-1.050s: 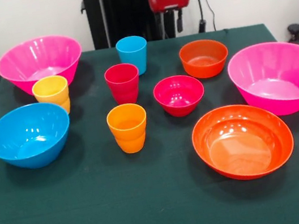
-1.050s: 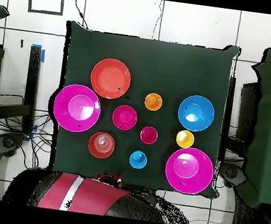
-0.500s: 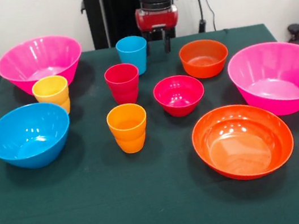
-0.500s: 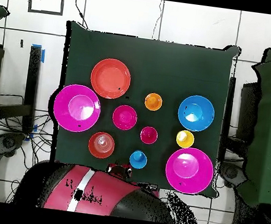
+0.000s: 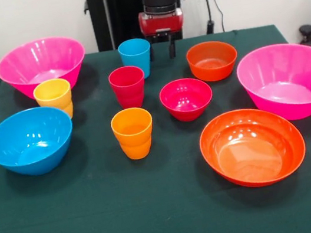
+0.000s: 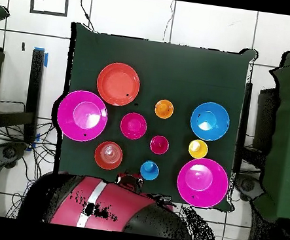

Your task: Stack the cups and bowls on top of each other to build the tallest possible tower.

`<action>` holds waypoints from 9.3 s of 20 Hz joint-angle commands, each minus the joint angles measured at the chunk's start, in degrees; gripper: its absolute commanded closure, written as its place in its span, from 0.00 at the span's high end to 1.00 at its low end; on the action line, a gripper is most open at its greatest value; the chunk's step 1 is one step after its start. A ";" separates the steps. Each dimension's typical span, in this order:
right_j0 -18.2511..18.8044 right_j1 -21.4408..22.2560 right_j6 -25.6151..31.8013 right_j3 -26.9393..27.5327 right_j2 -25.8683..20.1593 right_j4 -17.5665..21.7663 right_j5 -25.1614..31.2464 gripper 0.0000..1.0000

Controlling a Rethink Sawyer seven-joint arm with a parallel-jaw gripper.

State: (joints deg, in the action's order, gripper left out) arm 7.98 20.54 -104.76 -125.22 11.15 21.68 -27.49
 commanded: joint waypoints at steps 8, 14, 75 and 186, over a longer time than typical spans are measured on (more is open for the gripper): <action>-2.99 2.15 -8.82 2.07 -7.97 -3.31 9.80 1.00; -0.41 11.80 -7.47 -3.27 -9.44 -1.98 17.66 1.00; 5.72 21.74 -2.13 -0.63 -7.37 7.53 28.79 1.00; -12.44 -3.67 -17.19 11.18 -15.41 -12.05 6.98 0.00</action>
State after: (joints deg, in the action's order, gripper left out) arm -5.38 26.90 -113.20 -126.39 2.66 11.05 -14.24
